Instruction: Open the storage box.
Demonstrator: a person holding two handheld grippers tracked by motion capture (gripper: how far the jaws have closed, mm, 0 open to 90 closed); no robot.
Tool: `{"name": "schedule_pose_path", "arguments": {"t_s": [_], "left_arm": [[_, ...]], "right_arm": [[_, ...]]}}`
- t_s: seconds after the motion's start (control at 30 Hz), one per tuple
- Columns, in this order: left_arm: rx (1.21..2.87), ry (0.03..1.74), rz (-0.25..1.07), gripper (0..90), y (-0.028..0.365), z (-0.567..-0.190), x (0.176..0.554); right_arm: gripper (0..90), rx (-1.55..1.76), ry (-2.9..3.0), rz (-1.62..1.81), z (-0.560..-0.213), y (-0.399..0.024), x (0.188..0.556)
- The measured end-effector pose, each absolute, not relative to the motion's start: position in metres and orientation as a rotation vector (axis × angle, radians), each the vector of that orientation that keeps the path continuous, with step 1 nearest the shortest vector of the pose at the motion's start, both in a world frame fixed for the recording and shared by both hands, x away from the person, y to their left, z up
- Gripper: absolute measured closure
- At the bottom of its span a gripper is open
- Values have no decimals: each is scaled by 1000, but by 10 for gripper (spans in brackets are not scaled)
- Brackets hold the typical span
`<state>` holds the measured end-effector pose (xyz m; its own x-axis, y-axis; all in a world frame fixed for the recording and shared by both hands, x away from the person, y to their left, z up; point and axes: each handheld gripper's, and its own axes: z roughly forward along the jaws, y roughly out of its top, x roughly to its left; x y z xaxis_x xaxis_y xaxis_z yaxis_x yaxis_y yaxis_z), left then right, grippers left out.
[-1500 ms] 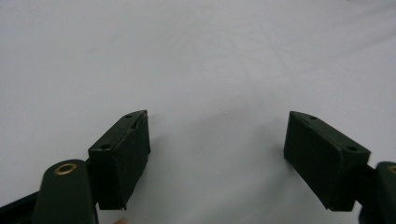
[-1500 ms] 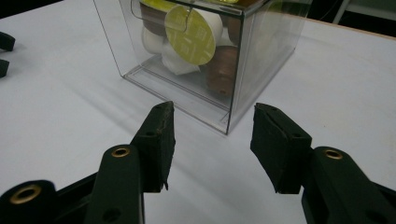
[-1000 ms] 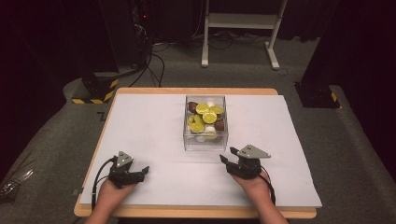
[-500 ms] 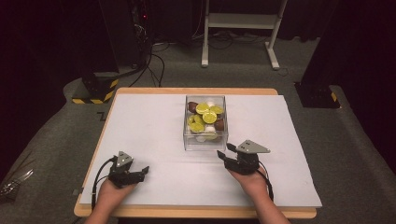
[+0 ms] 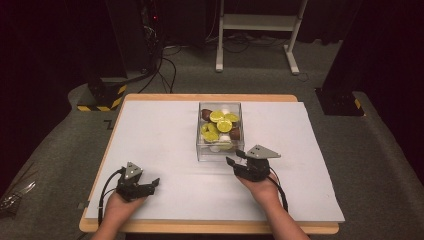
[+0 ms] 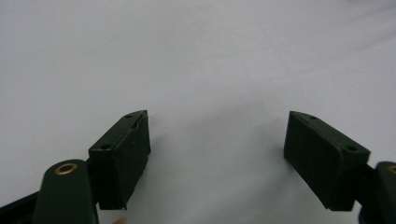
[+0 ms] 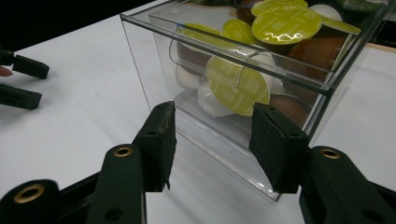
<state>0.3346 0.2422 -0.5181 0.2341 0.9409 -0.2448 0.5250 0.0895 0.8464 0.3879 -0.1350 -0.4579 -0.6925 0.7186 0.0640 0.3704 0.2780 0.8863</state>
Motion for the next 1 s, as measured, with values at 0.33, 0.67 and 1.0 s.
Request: {"name": "schedule_pose_path", "arguments": {"t_s": [0.33,0.67,1.0], "left_arm": [[1563,1419,552,230,242,-518,335],[1558,1418,555,229,242,-518,335],[1544,1423,559,231,241,-518,335]], "right_arm": [[491,976,2191,1378,-459,-127,396],[525,975,2186,1384,-461,-124,400],[517,993,2189,1400,-463,-121,405]]}}
